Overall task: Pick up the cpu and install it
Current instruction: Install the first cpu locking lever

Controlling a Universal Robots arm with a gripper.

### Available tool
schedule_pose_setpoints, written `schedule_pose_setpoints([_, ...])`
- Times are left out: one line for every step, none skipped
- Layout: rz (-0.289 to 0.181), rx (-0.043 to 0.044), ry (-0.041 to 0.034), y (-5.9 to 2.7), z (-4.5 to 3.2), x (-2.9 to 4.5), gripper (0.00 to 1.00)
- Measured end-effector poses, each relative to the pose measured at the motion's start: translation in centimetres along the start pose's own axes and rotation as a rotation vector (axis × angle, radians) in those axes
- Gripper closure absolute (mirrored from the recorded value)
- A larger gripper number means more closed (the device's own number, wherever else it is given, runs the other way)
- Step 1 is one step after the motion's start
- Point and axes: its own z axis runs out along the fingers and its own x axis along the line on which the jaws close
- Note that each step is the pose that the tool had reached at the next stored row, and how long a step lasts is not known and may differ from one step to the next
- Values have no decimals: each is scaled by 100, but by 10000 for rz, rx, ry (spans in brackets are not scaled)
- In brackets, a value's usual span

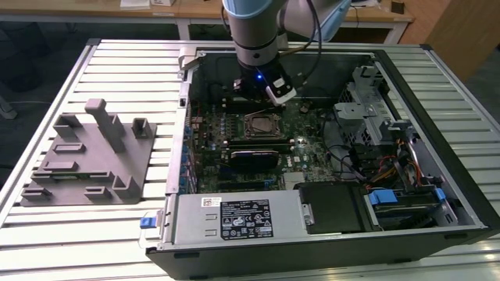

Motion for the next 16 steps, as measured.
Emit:
schedule_pose_setpoints([-10, 0, -22, -2, 6, 1, 89])
schedule_pose_setpoints([-18, 3, -41, -5, 11, 2, 89])
schedule_pose_setpoints([-26, 7, -58, -8, 17, 3, 89])
schedule_pose_setpoints([-33, 10, -72, -12, 23, 4, 89])
schedule_pose_setpoints([-37, 13, -85, -17, 30, 6, 89])
schedule_pose_setpoints([-42, 17, -96, -22, 37, 7, 89])
schedule_pose_setpoints([-47, 26, -105, -26, 43, 8, 89])
schedule_pose_setpoints([-52, 42, -111, -30, 48, 9, 89])
schedule_pose_setpoints([-57, 59, -116, -34, 53, 9, 89])
schedule_pose_setpoints([-61, 74, -121, -37, 59, 10, 89])
schedule_pose_setpoints([-63, 78, -124, -39, 67, 12, 89])
schedule_pose_setpoints([-64, 78, -126, -41, 73, 13, 89])
schedule_pose_setpoints([-64, 79, -129, -42, 77, 14, 89])
schedule_pose_setpoints([-65, 80, -132, -42, 78, 15, 89])
schedule_pose_setpoints([-64, 81, -132, -42, 78, 15, 89])
schedule_pose_setpoints([-31, 88, -141, -42, 78, 15, 89])
